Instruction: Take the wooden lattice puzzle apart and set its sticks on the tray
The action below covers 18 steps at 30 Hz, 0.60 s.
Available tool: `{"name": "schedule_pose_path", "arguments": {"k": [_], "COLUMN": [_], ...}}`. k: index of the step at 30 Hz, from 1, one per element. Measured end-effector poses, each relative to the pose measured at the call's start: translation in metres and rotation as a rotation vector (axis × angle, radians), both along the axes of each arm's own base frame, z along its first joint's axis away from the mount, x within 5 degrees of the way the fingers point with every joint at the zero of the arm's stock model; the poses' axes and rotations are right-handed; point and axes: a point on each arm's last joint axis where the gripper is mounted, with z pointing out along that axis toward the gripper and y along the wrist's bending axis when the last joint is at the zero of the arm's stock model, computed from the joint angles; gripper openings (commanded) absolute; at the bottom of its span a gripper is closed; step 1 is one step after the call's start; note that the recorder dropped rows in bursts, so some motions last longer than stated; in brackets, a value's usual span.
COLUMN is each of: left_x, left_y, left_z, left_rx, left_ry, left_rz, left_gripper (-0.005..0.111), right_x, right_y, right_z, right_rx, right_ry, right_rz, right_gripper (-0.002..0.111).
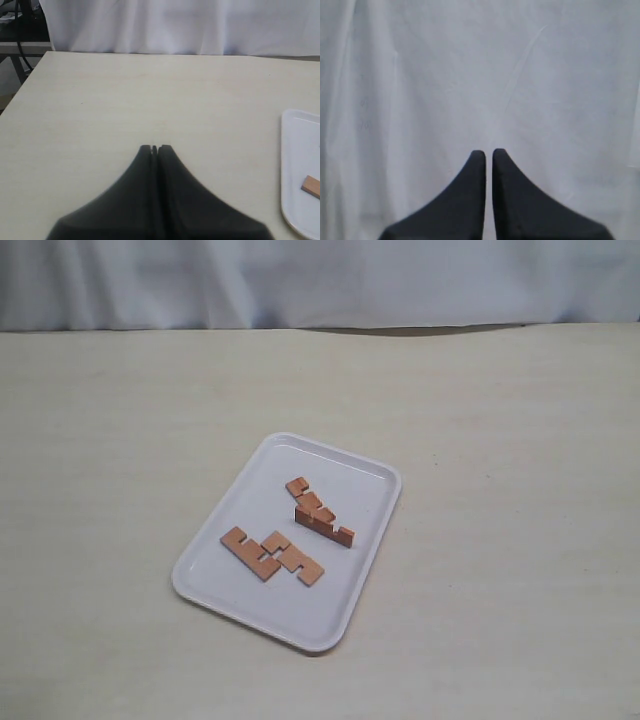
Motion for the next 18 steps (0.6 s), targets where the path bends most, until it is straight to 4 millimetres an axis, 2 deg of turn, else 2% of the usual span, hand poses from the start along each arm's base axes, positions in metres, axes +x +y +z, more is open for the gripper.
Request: {"name": "schedule_pose_path", "arguments": {"k": [5,10,18], "left_x": [0.000,0.000,0.000], "left_y": [0.000,0.000,0.000], "left_z": [0.000,0.000,0.000], "left_rx": [0.000,0.000,0.000], "left_ry": [0.000,0.000,0.000], "left_rz": [0.000,0.000,0.000], "left_gripper": [0.000,0.000,0.000], "right_x": [0.001,0.008,0.028], "right_y": [0.000,-0.001,-0.004], "right_z": [-0.002,-0.018,-0.090], "right_rx": [0.018,0.061,0.128], "right_ry": [0.016,0.075,0.280], "right_rz": [0.006,0.020,0.022], "right_gripper": [0.005,0.005,0.005]}}
